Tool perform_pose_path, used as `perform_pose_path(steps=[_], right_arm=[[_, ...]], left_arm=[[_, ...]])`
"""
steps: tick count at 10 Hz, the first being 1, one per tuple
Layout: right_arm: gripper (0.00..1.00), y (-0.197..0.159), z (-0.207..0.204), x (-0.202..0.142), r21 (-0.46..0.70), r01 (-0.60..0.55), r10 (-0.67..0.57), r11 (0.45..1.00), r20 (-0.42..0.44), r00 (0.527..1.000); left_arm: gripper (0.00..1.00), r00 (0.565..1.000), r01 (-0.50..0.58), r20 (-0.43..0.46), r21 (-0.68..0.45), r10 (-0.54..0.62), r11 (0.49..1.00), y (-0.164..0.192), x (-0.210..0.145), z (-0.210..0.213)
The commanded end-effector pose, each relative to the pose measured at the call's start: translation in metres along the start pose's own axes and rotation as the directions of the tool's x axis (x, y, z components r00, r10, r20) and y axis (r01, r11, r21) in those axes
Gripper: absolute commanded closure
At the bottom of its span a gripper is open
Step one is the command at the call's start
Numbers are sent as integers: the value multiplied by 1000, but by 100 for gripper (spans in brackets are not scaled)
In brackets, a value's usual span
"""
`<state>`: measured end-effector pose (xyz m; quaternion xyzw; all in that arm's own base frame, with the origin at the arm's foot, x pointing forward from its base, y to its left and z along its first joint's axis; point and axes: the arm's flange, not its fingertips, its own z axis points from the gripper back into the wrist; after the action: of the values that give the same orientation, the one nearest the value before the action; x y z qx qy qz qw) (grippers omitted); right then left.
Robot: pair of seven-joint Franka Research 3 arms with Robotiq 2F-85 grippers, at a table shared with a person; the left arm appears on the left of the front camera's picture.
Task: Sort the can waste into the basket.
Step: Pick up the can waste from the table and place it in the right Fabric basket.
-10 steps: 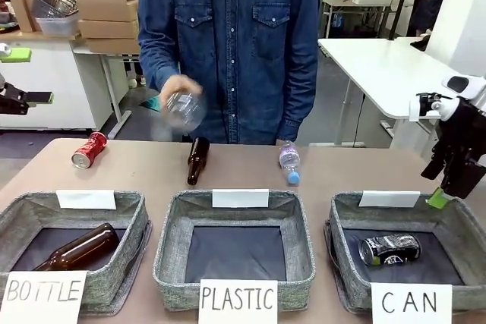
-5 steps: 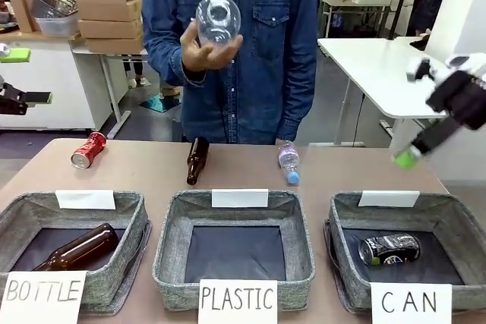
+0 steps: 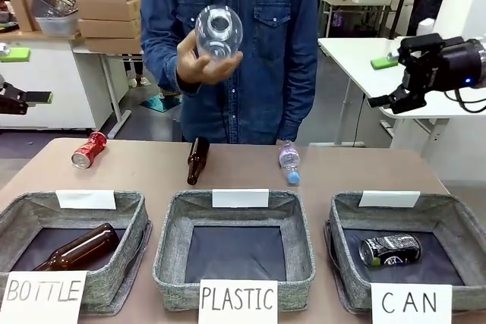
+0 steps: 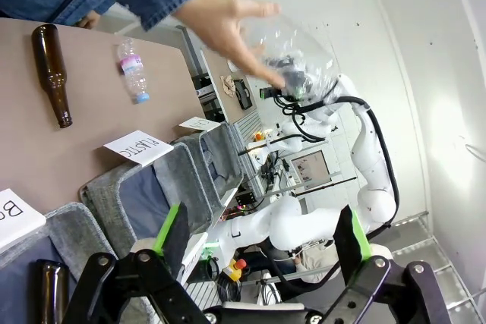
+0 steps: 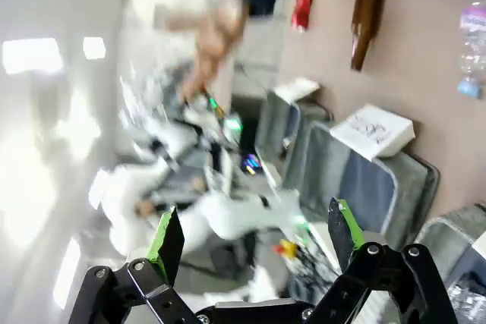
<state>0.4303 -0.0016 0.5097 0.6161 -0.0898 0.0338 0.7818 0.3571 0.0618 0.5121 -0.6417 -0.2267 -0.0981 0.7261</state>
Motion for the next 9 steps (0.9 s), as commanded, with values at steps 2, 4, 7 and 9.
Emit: perform_pose_path(steps=[2,4,7,9], right_arm=[[0,10,-7,-11,-33,-129,125,991,-103,987],[0,10,-7,-11,-33,-129,125,991,-103,987],[0,10,-7,-11,-33,-129,125,991,-103,987],[0,10,-7,-11,-33,-129,125,991,-103,987]], left_arm=[[0,1000,24,-8,-7,-24,1000,-1,0,0],[0,1000,24,-8,-7,-24,1000,-1,0,0],[0,1000,24,-8,-7,-24,1000,-1,0,0],[0,1000,24,-8,-7,-24,1000,-1,0,0]])
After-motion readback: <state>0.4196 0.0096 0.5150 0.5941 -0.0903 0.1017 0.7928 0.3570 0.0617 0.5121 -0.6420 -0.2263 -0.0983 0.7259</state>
